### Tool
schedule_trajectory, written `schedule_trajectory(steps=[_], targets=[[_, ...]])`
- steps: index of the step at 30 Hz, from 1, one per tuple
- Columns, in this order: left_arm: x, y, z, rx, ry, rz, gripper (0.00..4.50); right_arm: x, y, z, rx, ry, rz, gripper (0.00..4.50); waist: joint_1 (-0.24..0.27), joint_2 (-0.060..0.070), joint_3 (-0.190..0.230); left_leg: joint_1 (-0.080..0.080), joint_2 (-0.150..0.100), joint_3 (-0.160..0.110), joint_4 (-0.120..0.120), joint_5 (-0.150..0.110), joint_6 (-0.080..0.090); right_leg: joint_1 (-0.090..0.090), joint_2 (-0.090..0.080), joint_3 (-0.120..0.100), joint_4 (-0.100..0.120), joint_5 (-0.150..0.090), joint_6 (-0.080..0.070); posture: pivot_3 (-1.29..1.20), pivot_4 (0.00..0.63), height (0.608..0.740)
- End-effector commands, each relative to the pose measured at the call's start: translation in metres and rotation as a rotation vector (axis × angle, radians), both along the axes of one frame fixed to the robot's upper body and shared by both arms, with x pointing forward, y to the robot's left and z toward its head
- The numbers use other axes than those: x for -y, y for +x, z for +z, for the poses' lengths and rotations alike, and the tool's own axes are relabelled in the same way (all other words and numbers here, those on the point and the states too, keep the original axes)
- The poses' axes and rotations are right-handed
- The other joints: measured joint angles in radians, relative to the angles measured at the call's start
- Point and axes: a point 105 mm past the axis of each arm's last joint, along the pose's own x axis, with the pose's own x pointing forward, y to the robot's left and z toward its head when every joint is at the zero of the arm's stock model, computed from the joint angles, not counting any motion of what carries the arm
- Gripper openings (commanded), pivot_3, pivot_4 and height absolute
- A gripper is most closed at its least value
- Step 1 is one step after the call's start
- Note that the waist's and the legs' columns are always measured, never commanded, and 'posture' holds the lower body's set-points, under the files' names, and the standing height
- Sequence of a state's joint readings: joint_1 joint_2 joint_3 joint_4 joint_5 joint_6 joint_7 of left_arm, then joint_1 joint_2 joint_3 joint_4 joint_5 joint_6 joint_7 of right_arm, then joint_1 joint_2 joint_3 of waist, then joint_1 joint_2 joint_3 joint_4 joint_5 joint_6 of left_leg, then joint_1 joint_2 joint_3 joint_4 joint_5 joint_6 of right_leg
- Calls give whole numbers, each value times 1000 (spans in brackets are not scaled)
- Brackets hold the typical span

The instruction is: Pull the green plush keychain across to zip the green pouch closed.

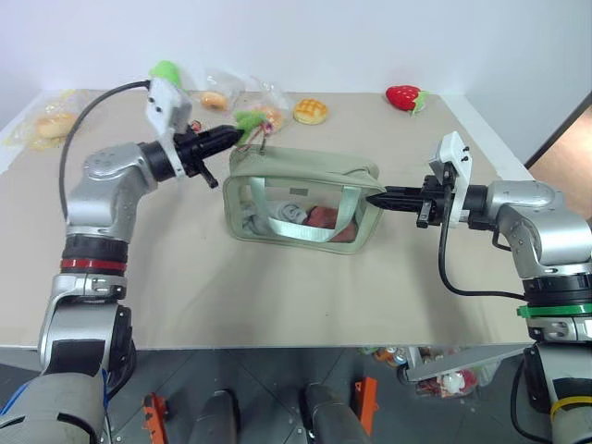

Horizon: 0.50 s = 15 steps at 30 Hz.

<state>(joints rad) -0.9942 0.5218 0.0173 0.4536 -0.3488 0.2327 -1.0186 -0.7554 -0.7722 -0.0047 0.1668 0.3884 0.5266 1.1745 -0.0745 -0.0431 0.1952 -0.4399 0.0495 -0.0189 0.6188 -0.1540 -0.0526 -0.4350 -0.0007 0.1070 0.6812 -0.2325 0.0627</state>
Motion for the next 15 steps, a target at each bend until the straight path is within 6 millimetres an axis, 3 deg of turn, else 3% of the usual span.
schedule_trajectory(steps=[1, 5, 9, 12, 15], targets=[[28, -18, 34, 166, 79, -132, 23, 3, -5, 10, 42, -2, -4, 0, 0, 0, 0, 0, 0, 0, 0, 0, 0, 0, 0, 0, 0, 0, 0, 0, 150, 740], [43, -31, 38, 191, 122, -223, 23, 5, -6, 8, 41, -1, -12, 0, -3, 0, 0, 1, 0, 0, 0, 0, 0, 0, 0, 1, 0, 0, 0, 0, 150, 740], [45, -38, 36, 161, 134, -259, 23, 6, -7, 8, 42, 0, -20, 0, -3, 0, 0, 1, 0, 0, 0, 0, 0, 0, 1, 1, 0, 0, 0, 0, 150, 740], [39, -38, 31, 103, 129, -260, 825, 7, -8, 8, 42, 2, -24, 0, -3, 0, 0, 1, 0, 0, 0, 0, 0, 0, 0, 1, 0, 0, 0, 0, 150, 740], [29, -36, 25, 73, 146, -235, 1937, 7, -7, 7, 40, 3, -24, 0, -3, 0, 0, 1, 0, 0, 0, 0, 0, 0, 0, 1, 0, 0, 0, 0, 150, 740]])
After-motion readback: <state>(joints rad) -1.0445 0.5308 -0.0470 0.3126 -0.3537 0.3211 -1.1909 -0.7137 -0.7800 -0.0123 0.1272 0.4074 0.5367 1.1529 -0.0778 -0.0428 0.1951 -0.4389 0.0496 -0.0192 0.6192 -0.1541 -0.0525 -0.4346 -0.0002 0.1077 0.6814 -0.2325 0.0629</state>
